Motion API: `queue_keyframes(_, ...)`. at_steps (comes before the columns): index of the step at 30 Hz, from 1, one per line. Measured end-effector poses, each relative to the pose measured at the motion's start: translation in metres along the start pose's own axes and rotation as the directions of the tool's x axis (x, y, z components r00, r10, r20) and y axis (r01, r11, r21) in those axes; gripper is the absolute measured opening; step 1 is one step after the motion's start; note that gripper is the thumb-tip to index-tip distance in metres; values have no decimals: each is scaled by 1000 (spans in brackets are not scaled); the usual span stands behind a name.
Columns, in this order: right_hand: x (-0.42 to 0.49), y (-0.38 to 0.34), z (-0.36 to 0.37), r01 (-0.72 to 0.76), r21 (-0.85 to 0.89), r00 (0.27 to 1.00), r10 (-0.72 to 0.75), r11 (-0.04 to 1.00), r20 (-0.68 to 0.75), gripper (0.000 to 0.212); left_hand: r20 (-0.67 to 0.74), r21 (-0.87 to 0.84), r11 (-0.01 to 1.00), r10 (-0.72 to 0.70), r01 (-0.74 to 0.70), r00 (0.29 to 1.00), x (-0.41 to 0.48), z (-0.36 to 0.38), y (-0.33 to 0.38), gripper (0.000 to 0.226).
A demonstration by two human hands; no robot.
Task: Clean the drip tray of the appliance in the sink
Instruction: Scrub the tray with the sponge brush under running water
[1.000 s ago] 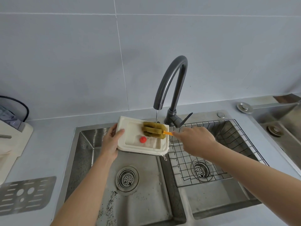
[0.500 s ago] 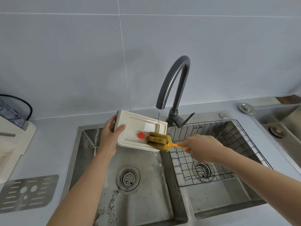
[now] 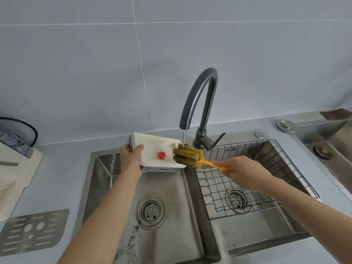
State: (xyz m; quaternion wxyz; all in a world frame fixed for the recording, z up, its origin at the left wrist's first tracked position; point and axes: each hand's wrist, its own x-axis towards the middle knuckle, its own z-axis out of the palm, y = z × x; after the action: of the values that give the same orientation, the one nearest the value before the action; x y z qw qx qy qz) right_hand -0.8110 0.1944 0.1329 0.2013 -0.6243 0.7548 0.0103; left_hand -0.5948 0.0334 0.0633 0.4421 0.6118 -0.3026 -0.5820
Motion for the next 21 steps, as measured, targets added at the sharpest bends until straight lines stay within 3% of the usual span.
queue_keyframes(13,0,-12,24,187,140,969,-159,972,-188,47,-38,92,994,-54,57,998,-21,44,-3,43)
queue_keyframes(21,-8,9,41,179,37,953,-164,983,-254,46,-21,-20,988,-152,151,988,-23,56,-4,38)
